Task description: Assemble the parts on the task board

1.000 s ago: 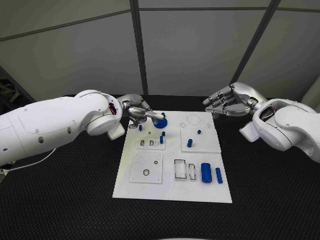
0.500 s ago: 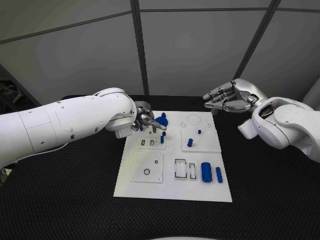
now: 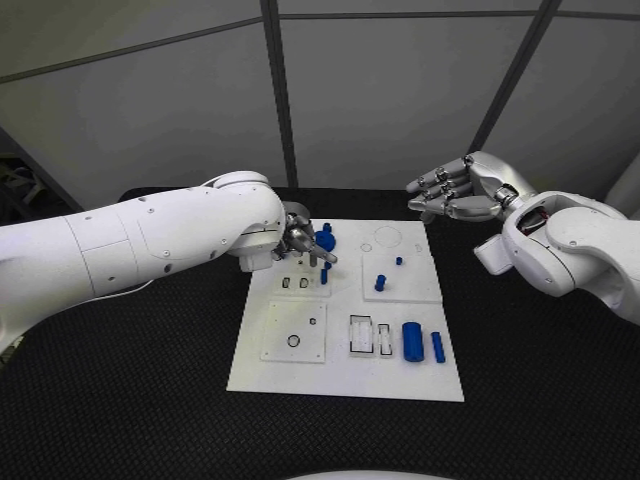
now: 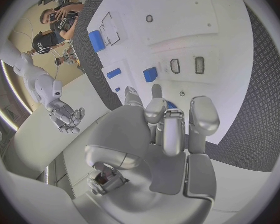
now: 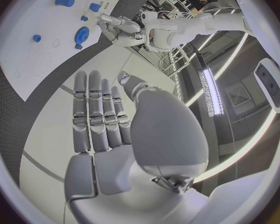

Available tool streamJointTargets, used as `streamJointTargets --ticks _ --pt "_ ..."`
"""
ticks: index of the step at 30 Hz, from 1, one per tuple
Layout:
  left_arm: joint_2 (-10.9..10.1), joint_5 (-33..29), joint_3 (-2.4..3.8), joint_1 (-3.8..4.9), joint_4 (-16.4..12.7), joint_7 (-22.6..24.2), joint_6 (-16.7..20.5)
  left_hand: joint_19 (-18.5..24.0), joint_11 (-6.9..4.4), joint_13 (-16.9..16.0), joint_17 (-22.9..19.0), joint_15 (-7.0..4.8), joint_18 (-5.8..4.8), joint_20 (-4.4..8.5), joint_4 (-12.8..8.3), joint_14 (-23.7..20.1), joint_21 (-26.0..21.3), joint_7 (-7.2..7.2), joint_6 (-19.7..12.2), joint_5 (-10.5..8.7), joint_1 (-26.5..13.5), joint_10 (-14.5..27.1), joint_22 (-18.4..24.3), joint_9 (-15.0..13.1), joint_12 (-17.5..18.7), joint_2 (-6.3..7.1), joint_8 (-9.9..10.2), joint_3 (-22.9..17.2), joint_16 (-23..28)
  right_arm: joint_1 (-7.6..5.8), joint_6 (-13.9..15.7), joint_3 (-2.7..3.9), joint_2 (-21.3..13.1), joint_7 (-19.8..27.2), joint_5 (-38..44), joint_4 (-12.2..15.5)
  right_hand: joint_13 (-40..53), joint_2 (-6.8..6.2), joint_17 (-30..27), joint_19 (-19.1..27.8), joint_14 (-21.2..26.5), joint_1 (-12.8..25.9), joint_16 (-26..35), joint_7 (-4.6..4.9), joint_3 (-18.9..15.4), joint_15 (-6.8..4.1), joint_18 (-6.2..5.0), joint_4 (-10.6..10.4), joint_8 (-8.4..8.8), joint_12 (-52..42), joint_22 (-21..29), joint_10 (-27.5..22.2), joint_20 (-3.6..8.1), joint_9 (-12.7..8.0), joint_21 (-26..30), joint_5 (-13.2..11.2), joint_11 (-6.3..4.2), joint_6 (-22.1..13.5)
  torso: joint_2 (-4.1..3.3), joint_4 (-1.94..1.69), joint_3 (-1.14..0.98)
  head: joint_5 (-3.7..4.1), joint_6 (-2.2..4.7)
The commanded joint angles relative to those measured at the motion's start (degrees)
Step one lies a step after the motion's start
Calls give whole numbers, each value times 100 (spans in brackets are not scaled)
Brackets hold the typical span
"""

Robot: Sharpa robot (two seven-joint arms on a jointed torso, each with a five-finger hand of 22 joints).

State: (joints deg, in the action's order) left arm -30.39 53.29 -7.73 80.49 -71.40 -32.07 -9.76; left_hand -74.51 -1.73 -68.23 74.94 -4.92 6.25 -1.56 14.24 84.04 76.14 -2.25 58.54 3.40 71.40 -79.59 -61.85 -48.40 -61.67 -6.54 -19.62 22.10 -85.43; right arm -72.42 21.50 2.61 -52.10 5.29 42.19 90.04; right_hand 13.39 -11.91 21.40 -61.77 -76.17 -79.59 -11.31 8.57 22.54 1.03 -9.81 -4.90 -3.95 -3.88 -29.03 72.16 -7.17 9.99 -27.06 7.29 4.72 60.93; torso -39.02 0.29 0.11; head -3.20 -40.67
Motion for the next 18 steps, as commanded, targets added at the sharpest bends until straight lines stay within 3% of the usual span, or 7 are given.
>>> streamJointTargets --ticks 1,18 --pt "38 91 2 6 20 -103 -212 22 16 -8 913 2 -64 -4 32 449 23 -8 -6 -36 0 -21 -2 -18 -18 48 21 -3 -17 -13 110 6 15 15 26 11 -14 -4 -10 -39 -2 84 34 -9 -16 41 -48 8 34 32 14 -29 -15 -8 51 37 14 -46 -3 -4 -2 -3 -17" --pt "192 272 2 -3 150 -179 -459 41 21 -27 915 5 -60 -7 39 449 11 -12 -15 -31 50 -14 16 -50 -8 46 53 -38 -18 -13 103 5 27 -11 31 5 -134 -12 -41 -54 21 127 235 18 -38 81 -47 31 27 35 127 -138 -51 -18 241 124 54 -103 3 -4 4 -2 -77"
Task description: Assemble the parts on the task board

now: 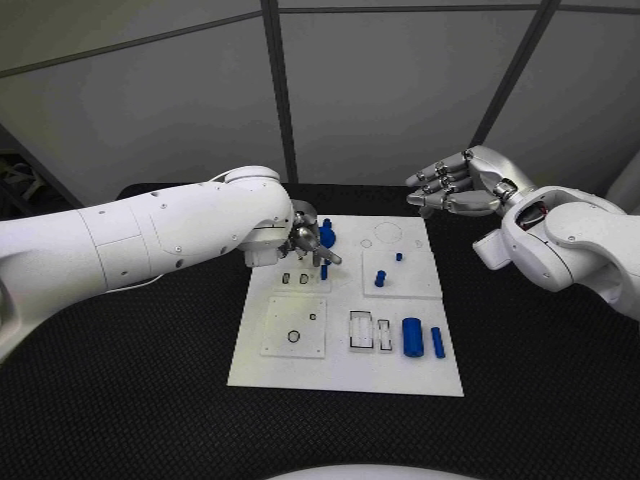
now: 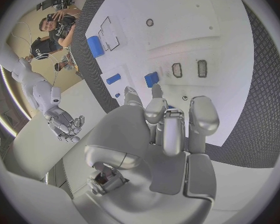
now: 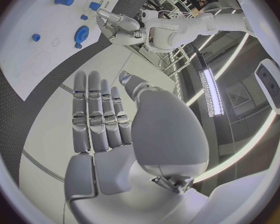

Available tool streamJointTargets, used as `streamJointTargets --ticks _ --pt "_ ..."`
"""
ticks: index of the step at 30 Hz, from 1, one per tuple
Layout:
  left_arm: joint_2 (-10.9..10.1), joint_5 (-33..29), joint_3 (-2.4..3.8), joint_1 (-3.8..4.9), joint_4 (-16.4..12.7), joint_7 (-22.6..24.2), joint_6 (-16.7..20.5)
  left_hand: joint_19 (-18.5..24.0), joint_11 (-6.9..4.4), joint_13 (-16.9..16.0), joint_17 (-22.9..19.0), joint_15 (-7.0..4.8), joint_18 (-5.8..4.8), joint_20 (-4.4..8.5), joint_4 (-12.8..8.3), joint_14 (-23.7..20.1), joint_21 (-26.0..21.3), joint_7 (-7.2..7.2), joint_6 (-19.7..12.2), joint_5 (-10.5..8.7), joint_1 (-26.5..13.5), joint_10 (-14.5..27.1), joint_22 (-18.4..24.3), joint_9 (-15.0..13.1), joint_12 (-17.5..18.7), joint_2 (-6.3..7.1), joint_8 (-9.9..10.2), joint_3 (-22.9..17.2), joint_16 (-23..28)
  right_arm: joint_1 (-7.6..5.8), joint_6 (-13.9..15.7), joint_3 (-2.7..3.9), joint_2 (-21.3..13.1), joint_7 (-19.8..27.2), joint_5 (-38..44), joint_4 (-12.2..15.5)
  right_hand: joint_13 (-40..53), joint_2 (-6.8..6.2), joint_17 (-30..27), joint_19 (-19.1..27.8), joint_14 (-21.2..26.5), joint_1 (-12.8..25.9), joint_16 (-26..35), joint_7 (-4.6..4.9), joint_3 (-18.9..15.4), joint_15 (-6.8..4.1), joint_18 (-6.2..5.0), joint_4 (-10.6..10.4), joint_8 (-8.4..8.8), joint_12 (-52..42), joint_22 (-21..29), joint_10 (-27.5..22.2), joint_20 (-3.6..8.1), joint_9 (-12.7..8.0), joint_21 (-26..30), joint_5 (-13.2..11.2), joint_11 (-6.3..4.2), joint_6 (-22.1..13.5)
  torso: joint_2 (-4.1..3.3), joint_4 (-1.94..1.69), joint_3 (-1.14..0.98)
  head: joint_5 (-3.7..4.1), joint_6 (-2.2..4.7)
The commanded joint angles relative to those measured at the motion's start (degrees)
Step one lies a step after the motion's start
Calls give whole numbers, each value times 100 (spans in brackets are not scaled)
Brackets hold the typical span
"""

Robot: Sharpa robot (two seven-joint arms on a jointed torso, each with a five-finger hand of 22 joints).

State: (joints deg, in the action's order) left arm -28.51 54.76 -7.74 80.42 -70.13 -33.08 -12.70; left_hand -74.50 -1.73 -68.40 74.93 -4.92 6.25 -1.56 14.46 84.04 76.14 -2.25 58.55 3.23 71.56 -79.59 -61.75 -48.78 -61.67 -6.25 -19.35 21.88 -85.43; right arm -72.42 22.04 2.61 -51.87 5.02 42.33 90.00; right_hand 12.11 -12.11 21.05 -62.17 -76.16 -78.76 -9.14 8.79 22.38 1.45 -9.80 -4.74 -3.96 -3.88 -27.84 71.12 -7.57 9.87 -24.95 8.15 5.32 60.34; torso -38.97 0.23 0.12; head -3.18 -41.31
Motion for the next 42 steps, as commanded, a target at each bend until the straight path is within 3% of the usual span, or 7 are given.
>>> streamJointTargets --ticks 1,17,27,37,42 --pt "3 132 2 3 35 -86 -173 40 21 -13 918 4 -60 -7 18 449 13 -13 -16 -14 35 -16 4 -13 -11 16 27 -18 -19 -13 49 5 4 13 18 9 -15 10 -8 -15 23 47 32 -2 -24 43 -47 16 27 35 16 -42 -14 -7 44 39 -2 -45 -1 -2 3 -4 -15" --pt "76 157 2 -56 232 -67 -307 38 23 -58 946 7 -62 -11 30 456 20 -14 -5 -10 77 -26 -14 -51 -36 -15 49 -60 -40 -13 41 5 26 -15 59 -12 -52 19 -22 -19 30 64 97 7 -30 57 -46 18 27 32 54 -72 -26 -8 107 44 10 -56 3 -10 0 22 -57" --pt "138 158 2 -83 254 -52 -303 46 24 -59 939 8 -60 -11 46 454 15 -15 -1 -11 69 -23 -6 -63 -28 -24 56 -64 -35 -12 51 5 67 -70 146 -65 -115 27 -56 -6 74 84 220 21 -45 89 -43 26 25 32 130 -135 -53 -8 235 49 35 -69 10 -1 4 -29 -78" --pt "188 158 2 -94 262 -17 -301 49 24 -67 936 10 -60 -13 48 453 15 -14 4 -6 99 -20 -10 -86 -16 -47 70 -91 -33 -12 28 5 107 -127 178 -103 -130 34 -64 -7 80 85 248 23 -45 95 -43 30 24 32 147 -149 -59 -7 264 50 40 -69 5 -12 -1 -6 -87" --pt "212 158 3 -97 267 -8 -309 57 24 -71 935 10 -57 -14 44 452 10 -14 8 -3 129 -17 -4 -105 -4 -64 81 -113 -31 -12 10 5 122 -148 187 -110 -136 39 -67 -8 81 84 257 24 -44 96 -44 31 23 31 154 -154 -61 -7 274 52 41 -69 0 -1 0 -8 -91"
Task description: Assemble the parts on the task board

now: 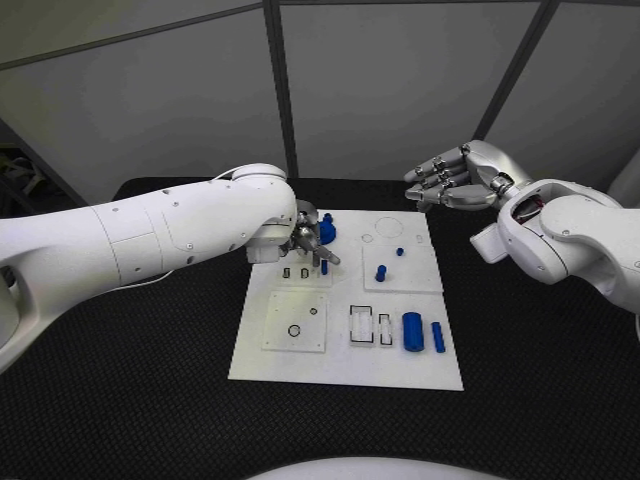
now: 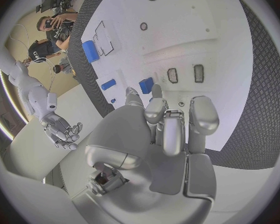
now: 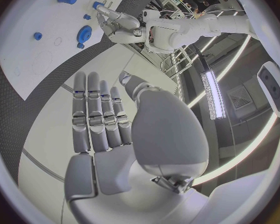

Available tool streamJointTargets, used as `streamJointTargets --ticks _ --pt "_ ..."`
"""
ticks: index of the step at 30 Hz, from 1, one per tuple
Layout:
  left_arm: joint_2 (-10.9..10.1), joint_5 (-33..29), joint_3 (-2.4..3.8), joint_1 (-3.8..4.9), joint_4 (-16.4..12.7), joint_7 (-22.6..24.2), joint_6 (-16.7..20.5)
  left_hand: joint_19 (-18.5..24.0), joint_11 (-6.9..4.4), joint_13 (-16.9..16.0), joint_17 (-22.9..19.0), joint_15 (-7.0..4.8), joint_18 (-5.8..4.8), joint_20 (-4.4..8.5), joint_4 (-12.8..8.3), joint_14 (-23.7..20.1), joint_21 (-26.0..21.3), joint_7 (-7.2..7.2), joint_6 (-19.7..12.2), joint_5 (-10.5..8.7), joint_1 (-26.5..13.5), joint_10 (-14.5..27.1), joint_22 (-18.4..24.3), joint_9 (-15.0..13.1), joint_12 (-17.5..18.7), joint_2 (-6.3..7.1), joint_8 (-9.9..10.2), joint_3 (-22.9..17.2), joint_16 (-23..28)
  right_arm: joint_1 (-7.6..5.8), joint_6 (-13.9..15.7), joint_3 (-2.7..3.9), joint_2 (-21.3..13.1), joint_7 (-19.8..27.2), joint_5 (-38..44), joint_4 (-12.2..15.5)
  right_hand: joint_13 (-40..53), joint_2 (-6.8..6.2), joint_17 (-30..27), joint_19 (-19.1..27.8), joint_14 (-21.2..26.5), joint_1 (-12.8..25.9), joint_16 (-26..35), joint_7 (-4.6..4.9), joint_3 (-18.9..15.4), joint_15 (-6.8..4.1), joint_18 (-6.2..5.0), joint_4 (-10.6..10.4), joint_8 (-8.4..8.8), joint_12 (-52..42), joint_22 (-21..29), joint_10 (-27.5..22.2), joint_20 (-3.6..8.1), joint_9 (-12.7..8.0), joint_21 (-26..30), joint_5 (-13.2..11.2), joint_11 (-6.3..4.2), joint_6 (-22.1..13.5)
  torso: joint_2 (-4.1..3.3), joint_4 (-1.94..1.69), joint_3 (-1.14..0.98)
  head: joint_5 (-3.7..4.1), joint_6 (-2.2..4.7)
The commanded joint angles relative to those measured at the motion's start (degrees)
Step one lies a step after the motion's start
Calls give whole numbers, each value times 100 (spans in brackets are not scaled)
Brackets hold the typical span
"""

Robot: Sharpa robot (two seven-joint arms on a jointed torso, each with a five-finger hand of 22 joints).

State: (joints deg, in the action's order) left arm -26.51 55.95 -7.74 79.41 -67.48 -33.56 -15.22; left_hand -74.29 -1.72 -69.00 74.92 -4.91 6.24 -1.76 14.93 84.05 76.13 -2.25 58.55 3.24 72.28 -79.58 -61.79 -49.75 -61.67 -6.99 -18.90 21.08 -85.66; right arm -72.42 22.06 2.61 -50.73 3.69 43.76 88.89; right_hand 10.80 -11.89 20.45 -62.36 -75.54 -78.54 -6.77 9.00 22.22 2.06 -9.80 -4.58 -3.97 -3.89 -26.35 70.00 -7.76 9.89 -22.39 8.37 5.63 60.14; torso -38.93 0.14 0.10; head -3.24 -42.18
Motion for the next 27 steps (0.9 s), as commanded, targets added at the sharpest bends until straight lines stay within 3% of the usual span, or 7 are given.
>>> streamJointTargets --ticks 1,18,27 --pt "16 38 3 4 4 39 -59 37 24 -16 937 10 -57 5 -5 452 10 -15 9 -4 66 -18 -1 -14 -5 6 40 -39 -9 -12 3 6 9 -19 46 2 -5 17 -8 11 19 63 20 4 -29 35 -44 15 25 32 5 -42 -41 -9 19 29 10 -49 -3 7 2 3 -7" --pt "51 38 3 2 8 32 -147 52 26 -61 953 14 -55 0 -128 455 7 -18 33 6 285 -17 -17 -133 40 -43 113 -161 -20 -12 -47 6 25 -76 74 2 -18 29 -14 7 21 67 40 7 -27 39 -44 14 25 30 19 -49 -46 -8 41 31 14 -49 -3 0 1 9 -31" --pt "55 38 3 2 12 61 -153 77 20 -79 947 11 -49 1 -314 452 -9 -9 54 13 503 -9 -12 -230 113 -169 193 -314 -14 -13 -71 6 22 -95 97 14 -27 40 -19 3 21 65 54 7 -23 40 -45 15 25 29 29 -54 -48 -8 57 36 15 -50 -3 -3 1 7 -49"
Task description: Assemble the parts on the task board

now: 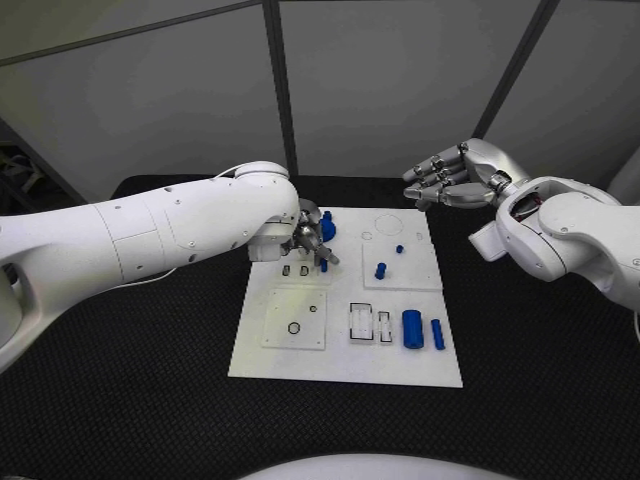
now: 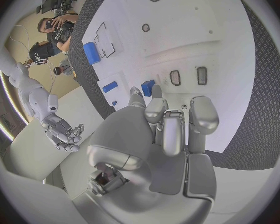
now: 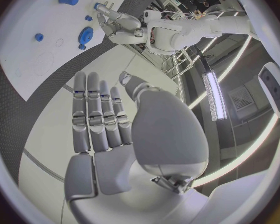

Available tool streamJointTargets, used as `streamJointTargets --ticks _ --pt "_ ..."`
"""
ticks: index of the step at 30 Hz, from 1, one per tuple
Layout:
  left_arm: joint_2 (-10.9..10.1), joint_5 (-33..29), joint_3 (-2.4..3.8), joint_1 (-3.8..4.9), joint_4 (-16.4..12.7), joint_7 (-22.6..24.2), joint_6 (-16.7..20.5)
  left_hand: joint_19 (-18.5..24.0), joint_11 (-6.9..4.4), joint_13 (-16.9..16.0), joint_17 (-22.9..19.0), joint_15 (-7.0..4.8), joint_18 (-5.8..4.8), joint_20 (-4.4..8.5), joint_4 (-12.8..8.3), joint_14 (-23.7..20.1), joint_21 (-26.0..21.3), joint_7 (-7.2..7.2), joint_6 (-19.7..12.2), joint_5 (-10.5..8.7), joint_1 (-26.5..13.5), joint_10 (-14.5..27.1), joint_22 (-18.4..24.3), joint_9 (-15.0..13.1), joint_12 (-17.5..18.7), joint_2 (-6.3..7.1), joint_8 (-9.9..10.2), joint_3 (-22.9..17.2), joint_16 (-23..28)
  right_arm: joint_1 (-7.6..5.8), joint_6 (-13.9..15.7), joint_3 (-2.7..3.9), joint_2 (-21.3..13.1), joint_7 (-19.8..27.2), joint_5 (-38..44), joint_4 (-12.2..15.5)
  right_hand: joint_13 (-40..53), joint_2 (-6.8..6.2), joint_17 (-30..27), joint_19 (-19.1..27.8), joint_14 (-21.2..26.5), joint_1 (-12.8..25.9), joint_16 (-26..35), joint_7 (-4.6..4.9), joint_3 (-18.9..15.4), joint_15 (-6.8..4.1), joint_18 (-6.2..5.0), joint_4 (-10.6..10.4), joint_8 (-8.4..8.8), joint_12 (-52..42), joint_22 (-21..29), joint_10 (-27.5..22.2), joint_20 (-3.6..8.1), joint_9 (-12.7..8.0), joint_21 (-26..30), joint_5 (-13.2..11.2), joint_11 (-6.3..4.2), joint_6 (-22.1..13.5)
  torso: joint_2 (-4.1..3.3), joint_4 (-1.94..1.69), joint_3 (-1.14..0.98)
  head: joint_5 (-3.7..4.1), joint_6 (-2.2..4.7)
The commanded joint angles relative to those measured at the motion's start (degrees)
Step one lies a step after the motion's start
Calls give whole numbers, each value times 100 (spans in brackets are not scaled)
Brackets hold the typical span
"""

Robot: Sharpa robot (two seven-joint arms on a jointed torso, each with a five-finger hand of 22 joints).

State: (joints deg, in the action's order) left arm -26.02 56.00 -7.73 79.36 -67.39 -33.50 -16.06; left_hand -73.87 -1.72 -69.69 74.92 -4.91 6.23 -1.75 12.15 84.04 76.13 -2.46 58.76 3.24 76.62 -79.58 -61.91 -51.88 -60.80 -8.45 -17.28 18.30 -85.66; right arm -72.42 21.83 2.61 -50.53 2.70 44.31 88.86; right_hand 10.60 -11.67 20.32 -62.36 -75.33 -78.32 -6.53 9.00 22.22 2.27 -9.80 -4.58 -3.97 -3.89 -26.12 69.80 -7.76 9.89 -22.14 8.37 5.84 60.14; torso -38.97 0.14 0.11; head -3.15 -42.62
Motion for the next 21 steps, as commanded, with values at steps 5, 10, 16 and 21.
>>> streamJointTargets --ticks 5,10,16,21 --pt "5 32 3 7 -2 77 -52 43 10 -24 952 3 -46 5 -160 453 -15 23 45 13 192 -12 -3 -61 56 -105 78 -115 -16 -13 -62 6 2 -8 65 26 -12 20 -8 2 2 38 40 8 -21 21 -46 19 26 30 12 -39 -49 -9 41 39 -5 -53 4 -2 2 -5 -14" --pt "-1 32 3 7 -10 112 -49 53 -15 -36 960 -14 -43 19 -394 456 -25 51 58 13 437 -14 -4 -101 95 -215 138 -239 -21 -13 -63 6 -1 -15 71 26 -12 20 -8 2 2 38 40 8 -21 21 -46 19 26 30 12 -39 -49 -9 41 39 -5 -53 3 -4 0 -5 -20" --pt "-22 -229 3 7 -26 151 -65 90 -39 -54 963 -33 -36 54 -831 455 -57 62 3 1492 886 -7 15 -154 178 -455 302 -465 -20 -13 -82 6 -3 -27 73 22 -22 30 -13 -2 2 39 56 10 -18 24 -46 19 26 28 23 -43 -52 -8 58 47 -2 -53 5 -5 -2 -4 -43" --pt "-100 -565 4 8 -120 146 22 110 -29 -110 979 -23 -35 40 -1040 458 -74 55 7 1804 972 -41 19 -327 149 -546 273 -575 -31 -13 -113 6 -5 -45 78 18 -37 27 -20 -3 8 54 79 16 -25 31 -44 15 30 30 39 -58 -58 -10 84 53 5 -66 6 -8 2 -2 -56"
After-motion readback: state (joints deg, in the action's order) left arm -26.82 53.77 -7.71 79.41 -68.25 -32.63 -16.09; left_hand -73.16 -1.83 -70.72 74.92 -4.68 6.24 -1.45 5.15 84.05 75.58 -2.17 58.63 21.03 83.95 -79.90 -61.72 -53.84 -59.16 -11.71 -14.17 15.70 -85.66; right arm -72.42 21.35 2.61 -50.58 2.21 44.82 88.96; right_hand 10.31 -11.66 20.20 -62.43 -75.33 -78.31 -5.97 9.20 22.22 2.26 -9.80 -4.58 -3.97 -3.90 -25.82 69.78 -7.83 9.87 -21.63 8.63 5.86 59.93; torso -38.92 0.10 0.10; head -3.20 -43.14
